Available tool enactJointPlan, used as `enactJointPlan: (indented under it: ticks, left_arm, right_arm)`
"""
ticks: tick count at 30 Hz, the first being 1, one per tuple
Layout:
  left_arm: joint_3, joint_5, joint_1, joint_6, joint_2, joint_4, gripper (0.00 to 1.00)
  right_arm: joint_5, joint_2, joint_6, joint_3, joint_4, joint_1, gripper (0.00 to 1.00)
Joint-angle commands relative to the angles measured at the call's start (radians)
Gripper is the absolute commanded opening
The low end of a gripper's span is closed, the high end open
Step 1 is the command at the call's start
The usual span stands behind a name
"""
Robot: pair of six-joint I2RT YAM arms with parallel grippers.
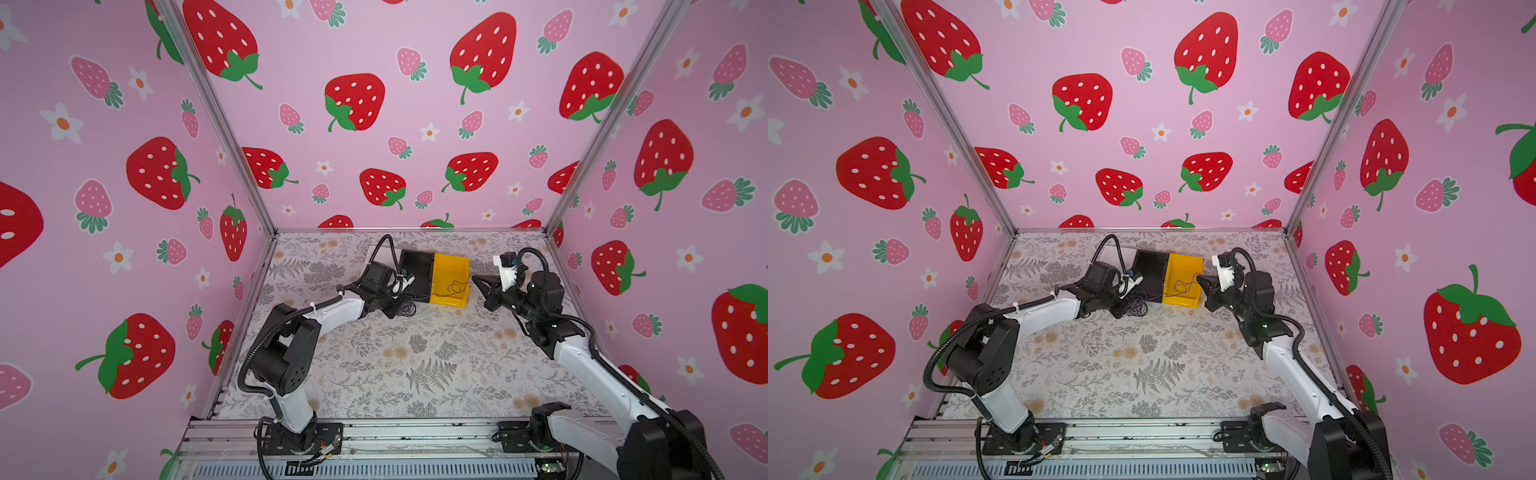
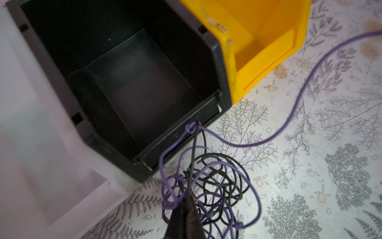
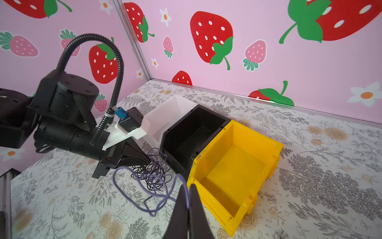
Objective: Untangle and sort cables by color
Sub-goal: Untie the cable.
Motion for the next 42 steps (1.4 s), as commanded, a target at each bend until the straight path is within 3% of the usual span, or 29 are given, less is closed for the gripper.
enactJointPlan:
  ticks: [1,11,34,42]
  left_arm:
    - [-0.023,0.019,0.027,-0.042,-0.037,0.017,0.0]
    - [-0.006,0.073,0.059,-0.029,-0.057,-0.059,0.0]
    - [0.036,0.056,0.064,-0.031,-0.034,-0.131,0.0]
    - [0.052,0.07,0.061,-0.011,-0.021,-0.167,0.0]
  right_arm:
    - [0.007,-0.049,0.051,-0.012,0.005,-0.034,0.0]
    - [0.134,-0.081,0.065,0.021,-0.121,-0.185,0.0]
    - [0.275,-0.121,0.018,0.059,-0.275,-0.36,0.0]
    - [0.152,-0.099,0.009,0.05,-0.26,-0.37,0.0]
